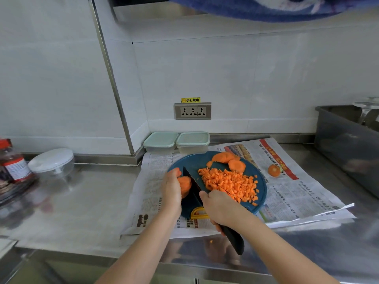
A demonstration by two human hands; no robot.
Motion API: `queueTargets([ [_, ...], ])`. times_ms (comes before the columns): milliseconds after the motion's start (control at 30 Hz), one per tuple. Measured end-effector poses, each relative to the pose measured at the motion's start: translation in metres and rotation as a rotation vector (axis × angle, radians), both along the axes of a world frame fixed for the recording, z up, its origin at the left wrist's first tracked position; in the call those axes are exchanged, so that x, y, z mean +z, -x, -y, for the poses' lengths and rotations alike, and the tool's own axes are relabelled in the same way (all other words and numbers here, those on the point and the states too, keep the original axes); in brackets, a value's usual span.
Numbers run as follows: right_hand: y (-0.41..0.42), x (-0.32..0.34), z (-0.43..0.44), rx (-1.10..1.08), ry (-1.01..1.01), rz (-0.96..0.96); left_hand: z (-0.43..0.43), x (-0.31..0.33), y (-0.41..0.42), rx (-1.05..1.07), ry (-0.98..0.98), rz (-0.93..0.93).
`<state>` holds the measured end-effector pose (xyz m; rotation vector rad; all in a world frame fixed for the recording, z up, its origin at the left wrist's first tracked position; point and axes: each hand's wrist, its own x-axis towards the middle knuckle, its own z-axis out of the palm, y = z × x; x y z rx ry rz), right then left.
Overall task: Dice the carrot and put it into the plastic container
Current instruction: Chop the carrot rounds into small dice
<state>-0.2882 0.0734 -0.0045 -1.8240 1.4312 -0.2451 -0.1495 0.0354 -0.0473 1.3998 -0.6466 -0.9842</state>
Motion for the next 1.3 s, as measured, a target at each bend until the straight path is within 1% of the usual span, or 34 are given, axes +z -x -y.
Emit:
queueTargets([
  [33, 0.002, 0.005, -0.003, -0.009, -0.040, 0.004, 0.000, -0.001, 0.001, -0.043, 0.012, 0.100],
  [100, 0.004, 0.005, -0.004, -0.008, -0.023, 0.024, -0.001, -0.005, 0.002, -0.069, -0.009, 0.337],
  [167, 0.006, 0.005, -0.005, 0.007, -0.013, 0.027, 0.000, -0.015, 0.002, -0.033, -0.028, 0.553],
  [233, 0.007, 0.005, -0.008, 0.007, -0.028, 0.044, 0.000, -0.021, 0.001, 0.007, -0.013, 0.639],
  [300, 0.014, 0.007, -0.009, 0.010, -0.110, 0.089, 0.000, -0.020, 0.001, -0.001, -0.017, 0.656],
  [367, 0.020, 0.006, -0.010, 0.008, -0.156, 0.115, 0.001, -0.021, -0.003, -0.057, -0.005, 0.632],
  [567, 0.032, 0.013, -0.002, -0.007, -0.131, 0.067, 0.004, -0.017, -0.012, -0.230, 0.013, 0.636],
  [633, 0.029, 0.014, 0.004, -0.043, -0.104, 0.070, 0.003, -0.017, -0.013, -0.206, 0.024, 0.615],
  [767, 0.018, 0.008, 0.015, -0.048, -0.044, 0.070, -0.003, -0.022, -0.008, -0.051, 0.004, 0.549],
  [900, 0.009, 0.002, 0.017, 0.012, 0.025, 0.042, 0.001, -0.031, -0.003, -0.027, -0.050, 0.542],
  [967, 0.007, 0.002, 0.014, 0.033, 0.026, 0.053, 0.000, -0.029, 0.000, -0.045, -0.060, 0.542],
  [1033, 0.007, 0.000, 0.012, 0.015, 0.026, 0.076, -0.006, -0.025, 0.000, -0.068, -0.016, 0.624],
  [1100, 0.007, -0.002, 0.012, 0.007, 0.034, 0.057, -0.009, -0.029, -0.003, -0.073, 0.048, 0.752],
  [1167, 0.007, -0.003, 0.012, 0.022, 0.042, 0.048, -0.014, -0.031, -0.004, -0.094, 0.130, 0.841],
  [1300, 0.006, -0.002, 0.012, 0.042, 0.052, 0.035, -0.021, -0.028, -0.014, -0.293, 0.175, 1.011],
])
